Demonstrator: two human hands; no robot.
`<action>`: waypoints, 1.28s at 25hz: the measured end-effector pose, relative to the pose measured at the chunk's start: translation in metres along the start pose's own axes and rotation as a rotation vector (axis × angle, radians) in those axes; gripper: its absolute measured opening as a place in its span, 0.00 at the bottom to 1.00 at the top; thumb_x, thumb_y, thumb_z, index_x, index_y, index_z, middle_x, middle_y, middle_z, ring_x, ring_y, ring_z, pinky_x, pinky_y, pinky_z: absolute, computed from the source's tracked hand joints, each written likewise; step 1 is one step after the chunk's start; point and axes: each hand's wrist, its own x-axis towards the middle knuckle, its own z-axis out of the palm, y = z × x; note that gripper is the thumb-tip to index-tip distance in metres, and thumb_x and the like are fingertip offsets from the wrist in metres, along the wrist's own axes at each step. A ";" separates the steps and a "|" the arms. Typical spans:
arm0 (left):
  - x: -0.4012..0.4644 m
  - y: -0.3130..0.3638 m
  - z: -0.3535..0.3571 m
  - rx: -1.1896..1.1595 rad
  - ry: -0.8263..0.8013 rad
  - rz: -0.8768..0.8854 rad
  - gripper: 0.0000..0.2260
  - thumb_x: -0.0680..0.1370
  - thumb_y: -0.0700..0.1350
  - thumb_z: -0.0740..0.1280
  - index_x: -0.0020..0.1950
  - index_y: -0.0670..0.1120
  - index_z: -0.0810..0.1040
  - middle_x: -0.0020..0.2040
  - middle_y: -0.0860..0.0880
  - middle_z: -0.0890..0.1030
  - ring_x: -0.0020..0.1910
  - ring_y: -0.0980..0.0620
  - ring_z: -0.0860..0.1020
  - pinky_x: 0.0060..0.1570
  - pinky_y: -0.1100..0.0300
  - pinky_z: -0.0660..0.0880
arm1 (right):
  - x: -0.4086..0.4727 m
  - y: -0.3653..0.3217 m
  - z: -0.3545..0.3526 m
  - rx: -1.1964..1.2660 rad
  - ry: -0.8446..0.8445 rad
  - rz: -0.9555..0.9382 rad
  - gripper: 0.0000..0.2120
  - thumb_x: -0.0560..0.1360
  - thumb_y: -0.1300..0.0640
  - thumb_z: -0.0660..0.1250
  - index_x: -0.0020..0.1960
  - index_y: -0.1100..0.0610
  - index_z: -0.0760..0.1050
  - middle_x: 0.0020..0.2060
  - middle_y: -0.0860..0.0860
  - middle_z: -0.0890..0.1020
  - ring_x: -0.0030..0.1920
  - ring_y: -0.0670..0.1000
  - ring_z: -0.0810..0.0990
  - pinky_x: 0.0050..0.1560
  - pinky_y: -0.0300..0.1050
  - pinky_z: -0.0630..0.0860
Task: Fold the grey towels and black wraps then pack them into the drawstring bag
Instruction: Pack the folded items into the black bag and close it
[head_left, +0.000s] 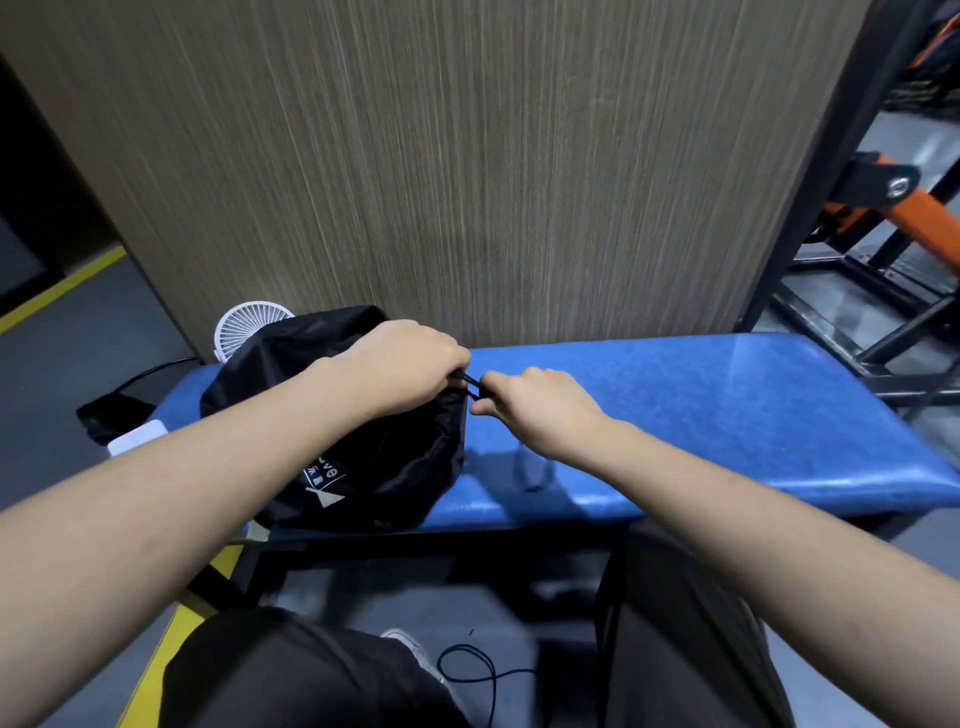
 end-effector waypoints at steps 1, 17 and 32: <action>0.001 0.004 0.002 0.029 -0.007 0.023 0.12 0.82 0.51 0.56 0.59 0.51 0.76 0.54 0.51 0.81 0.53 0.46 0.79 0.52 0.52 0.74 | -0.001 0.003 0.003 -0.147 0.014 -0.003 0.17 0.84 0.42 0.53 0.54 0.56 0.69 0.36 0.53 0.74 0.37 0.59 0.71 0.37 0.50 0.64; -0.001 -0.012 -0.012 0.073 -0.117 -0.050 0.16 0.85 0.56 0.51 0.58 0.53 0.76 0.55 0.46 0.82 0.54 0.43 0.79 0.49 0.54 0.72 | -0.034 0.099 0.020 0.080 0.242 0.200 0.16 0.83 0.45 0.57 0.47 0.57 0.71 0.31 0.60 0.79 0.37 0.65 0.76 0.36 0.51 0.69; 0.011 -0.016 -0.032 0.088 -0.081 -0.069 0.16 0.84 0.56 0.52 0.55 0.49 0.74 0.53 0.45 0.81 0.53 0.41 0.79 0.43 0.54 0.68 | -0.052 0.171 0.040 0.319 0.000 0.377 0.08 0.77 0.51 0.71 0.43 0.51 0.74 0.36 0.50 0.81 0.42 0.55 0.80 0.43 0.44 0.74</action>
